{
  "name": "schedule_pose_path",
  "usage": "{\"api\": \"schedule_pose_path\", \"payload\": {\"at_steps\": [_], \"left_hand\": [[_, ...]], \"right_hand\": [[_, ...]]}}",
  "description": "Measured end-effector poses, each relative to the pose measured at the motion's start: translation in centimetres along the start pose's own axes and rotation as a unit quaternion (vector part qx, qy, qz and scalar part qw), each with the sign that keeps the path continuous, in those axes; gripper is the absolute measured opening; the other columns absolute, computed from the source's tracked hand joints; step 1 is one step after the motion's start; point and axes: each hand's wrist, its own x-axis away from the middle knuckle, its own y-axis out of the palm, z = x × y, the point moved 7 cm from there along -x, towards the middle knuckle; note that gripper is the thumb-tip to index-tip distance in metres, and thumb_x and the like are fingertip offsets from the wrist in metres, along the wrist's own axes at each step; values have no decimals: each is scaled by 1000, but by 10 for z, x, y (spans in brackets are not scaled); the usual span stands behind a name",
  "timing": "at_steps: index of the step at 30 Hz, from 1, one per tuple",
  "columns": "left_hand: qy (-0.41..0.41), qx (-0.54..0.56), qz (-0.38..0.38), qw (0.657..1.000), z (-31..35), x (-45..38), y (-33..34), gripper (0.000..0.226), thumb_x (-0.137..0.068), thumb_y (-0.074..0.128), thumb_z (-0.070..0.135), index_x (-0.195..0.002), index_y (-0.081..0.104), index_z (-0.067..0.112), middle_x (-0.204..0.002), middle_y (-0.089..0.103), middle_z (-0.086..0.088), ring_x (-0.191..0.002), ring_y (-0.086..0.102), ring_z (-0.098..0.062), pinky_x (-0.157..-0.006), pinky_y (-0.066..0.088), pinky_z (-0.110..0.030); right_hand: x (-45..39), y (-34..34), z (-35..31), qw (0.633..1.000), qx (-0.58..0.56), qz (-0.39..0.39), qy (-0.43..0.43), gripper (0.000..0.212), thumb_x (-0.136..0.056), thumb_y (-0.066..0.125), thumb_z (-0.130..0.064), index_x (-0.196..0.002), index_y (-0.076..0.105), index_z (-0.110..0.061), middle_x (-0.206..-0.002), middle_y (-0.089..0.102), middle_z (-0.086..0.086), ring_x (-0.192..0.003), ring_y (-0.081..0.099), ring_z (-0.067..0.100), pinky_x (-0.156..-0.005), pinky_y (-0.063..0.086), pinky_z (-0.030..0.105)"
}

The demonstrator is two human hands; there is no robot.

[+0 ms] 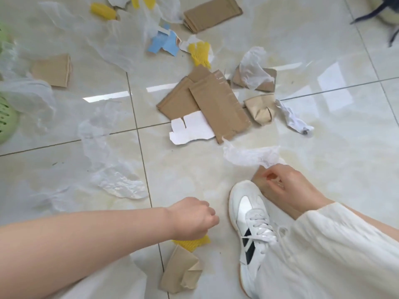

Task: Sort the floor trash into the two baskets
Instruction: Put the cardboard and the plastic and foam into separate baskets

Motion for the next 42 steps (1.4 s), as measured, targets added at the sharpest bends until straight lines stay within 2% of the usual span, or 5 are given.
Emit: {"api": "schedule_pose_path", "payload": {"at_steps": [3,8,20,34,42], "left_hand": [[109,-70,18,991,21,10,12,20,-69,66,35,-79,59,19,-75,58,4,-70,56,-19,-50,44,-24],[228,-128,12,965,58,33,42,41,-66,64,51,-94,51,23,-94,52,5,-89,46,-19,-70,40,-29],[277,-270,-69,919,52,27,79,22,-77,65,33,-98,58,38,-114,53,11,-113,48,-26,-96,43,-34],[156,-248,-41,955,20,5,45,40,-80,61,11,-113,40,18,-106,56,-3,-106,44,-27,-97,39,-40],[257,-281,-106,919,51,22,69,41,-80,64,25,-117,53,39,-124,42,6,-113,43,-26,-98,40,-39]], "right_hand": [[7,4,23,998,21,46,42,29,-85,61,-16,-114,58,-15,-108,52,-1,-106,49,24,-89,40,30],[17,16,48,984,78,42,152,69,-75,70,-40,-133,40,-18,-128,37,7,-116,38,30,-91,46,44],[14,29,60,969,140,16,201,107,-59,81,-53,-142,20,-24,-126,36,10,-113,44,35,-87,48,50],[-20,-2,22,991,22,64,111,73,-74,76,-29,-134,37,-16,-120,54,10,-114,48,31,-94,43,45],[-29,-2,12,996,12,53,67,59,-73,74,-24,-125,45,-17,-111,56,7,-106,51,28,-89,44,40]]}}
